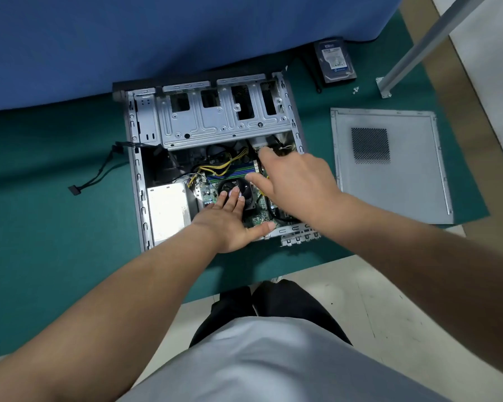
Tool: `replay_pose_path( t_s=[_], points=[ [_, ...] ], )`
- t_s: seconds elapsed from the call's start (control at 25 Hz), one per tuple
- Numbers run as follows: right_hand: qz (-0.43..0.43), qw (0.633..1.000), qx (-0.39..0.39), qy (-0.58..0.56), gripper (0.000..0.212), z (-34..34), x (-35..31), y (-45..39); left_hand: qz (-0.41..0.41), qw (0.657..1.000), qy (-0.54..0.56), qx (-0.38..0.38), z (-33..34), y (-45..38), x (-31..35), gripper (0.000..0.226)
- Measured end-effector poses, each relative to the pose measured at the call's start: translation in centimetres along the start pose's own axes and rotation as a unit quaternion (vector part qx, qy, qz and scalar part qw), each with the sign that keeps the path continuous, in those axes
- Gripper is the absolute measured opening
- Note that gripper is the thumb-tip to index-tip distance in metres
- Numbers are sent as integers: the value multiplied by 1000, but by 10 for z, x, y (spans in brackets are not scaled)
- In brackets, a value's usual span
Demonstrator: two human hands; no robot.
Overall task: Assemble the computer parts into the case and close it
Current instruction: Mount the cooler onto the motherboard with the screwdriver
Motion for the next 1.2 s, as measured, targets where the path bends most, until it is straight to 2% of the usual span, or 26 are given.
replay_pose_path(
  t_s=[0.12,0.24,0.32,0.4,0.48,0.56,0.64,0.72,0.76,0.84,0.92,1.0,1.08,1.12,1.2],
  points=[
    [-136,980,-133,-61,46,-14,8,-9,-1,1000,0,10,0,2,1,132],
    [-245,954,-175,5,39,-33,16,-18,-1,1000,-1,18,0,4,2,135],
    [-235,957,-167,17,36,-37,18,-18,-2,1000,0,23,0,5,2,136],
    [-157,981,-109,20,28,-31,14,-14,-1,1000,-3,27,0,5,2,134],
    [-54,995,-59,66,48,-21,3,-7,3,999,-7,31,1,4,1,132],
    [-10,997,-34,69,58,-14,-1,-7,4,999,-8,33,2,3,1,131],
    [-69,995,-68,11,53,-13,7,-15,2,999,-7,38,2,3,0,132],
    [-181,972,-142,-51,35,-23,15,-20,2,999,-2,39,2,3,1,132],
    [-226,959,-160,-59,34,-29,18,-22,2,999,-1,41,2,3,1,133],
    [-263,953,-146,-31,35,-33,22,-25,1,999,2,40,2,3,1,136],
    [-219,972,-83,8,24,-26,17,-22,0,999,2,38,2,2,0,134],
    [-118,991,-20,54,41,-15,8,-17,0,999,1,36,2,1,0,131],
    [-52,995,2,83,59,-12,0,-15,-1,999,-2,32,1,2,1,127],
    [-55,996,-9,71,61,-12,-1,-19,-2,1000,-4,31,1,2,1,126],
    [-139,986,-87,14,45,-16,1,-28,-2,1000,-7,28,0,3,2,128]
  ],
)
Point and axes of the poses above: each hand's wrist, its own y-axis away from the middle knuckle, its own z-axis out of the palm, x = y × z, the point moved 3 cm from there along -y, towards the middle knuckle, and after that the axes turned 1 degree about z, right-handed, at the moved point
